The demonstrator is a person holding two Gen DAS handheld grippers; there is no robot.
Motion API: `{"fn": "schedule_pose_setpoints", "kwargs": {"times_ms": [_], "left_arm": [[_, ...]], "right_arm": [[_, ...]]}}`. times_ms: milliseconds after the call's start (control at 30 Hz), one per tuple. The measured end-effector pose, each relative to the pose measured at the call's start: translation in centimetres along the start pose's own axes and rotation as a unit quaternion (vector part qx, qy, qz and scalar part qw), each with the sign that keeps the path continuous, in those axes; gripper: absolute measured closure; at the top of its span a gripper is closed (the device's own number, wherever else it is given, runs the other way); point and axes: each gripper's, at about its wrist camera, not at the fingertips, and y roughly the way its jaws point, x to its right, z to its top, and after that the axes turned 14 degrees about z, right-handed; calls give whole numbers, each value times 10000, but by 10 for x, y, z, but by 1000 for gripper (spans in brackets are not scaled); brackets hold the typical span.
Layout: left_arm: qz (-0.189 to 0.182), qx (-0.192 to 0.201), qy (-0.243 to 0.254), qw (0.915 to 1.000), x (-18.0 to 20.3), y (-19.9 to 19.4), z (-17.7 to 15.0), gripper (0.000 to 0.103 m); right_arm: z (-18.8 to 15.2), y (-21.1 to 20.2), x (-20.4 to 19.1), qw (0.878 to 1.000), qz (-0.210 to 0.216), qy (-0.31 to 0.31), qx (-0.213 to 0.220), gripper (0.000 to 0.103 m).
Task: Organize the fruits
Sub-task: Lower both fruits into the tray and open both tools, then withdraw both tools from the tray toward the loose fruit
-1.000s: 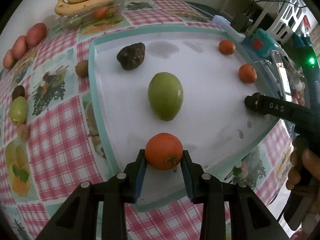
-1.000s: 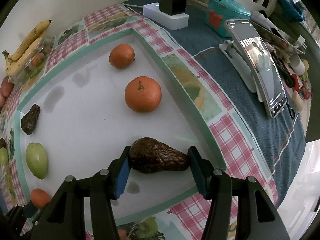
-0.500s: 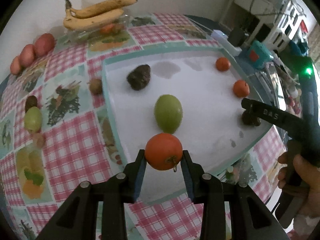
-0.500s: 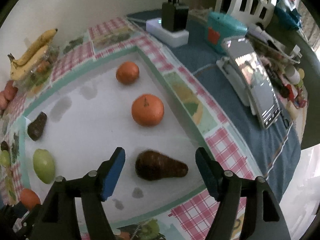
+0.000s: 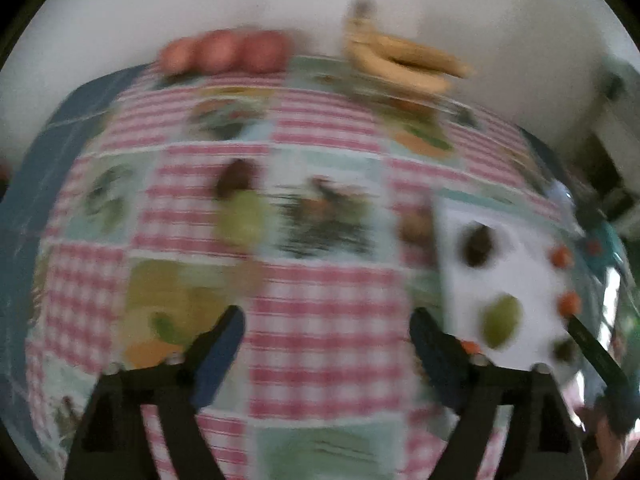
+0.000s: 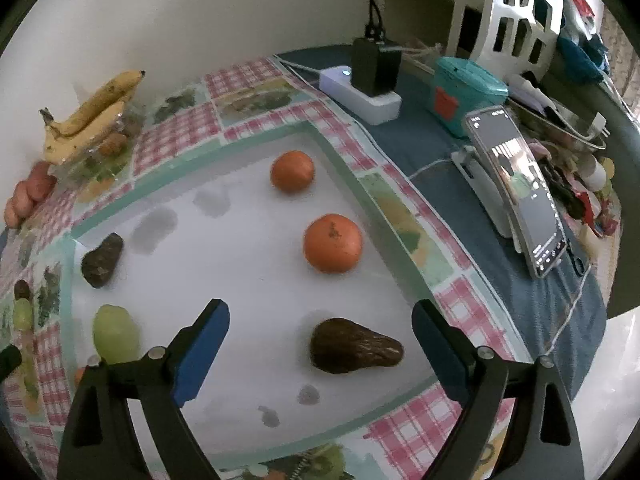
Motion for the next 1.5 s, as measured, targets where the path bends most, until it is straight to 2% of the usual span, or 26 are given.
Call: {"fn": "schedule_pose_setpoints", "kwargs": {"times_ms": [267,533,700,867,933,1100,1200,1333,1500], "left_arm": [[672,-30,-1055,9921,-83,21,4,0],[1101,155,-1603,9808,-135,21,8,0],[1225,362,-1722,9767,-153,12,10,0],[1201,476,-1869,9739,-167,7,12,0],[1175,512,-1894,9735,-171,6,13,0],[1023,468,-1801,9772,-168,12,15,0],[974,484,-1823,9772,-166,16,16,0],[793,451,-1827,9789,-161,23,20,0],[507,299,-1793,9820,-154,32,26,0]], "right_arm": [[-3,2,-23,9994,161,-308,21,9],[-5,-1,-58,9962,500,-690,153,9],[-11,-3,-86,9917,702,-1064,152,9],[-13,0,-117,9842,1294,-1212,-26,9],[-15,0,-132,9812,1409,-1317,-105,9],[-15,4,-165,9717,1761,-1559,-221,9],[-15,10,-178,9681,1892,-1608,-344,9],[-13,17,-194,9655,1836,-1795,-424,9],[1,26,-204,9646,2097,-1526,-484,9]]}}
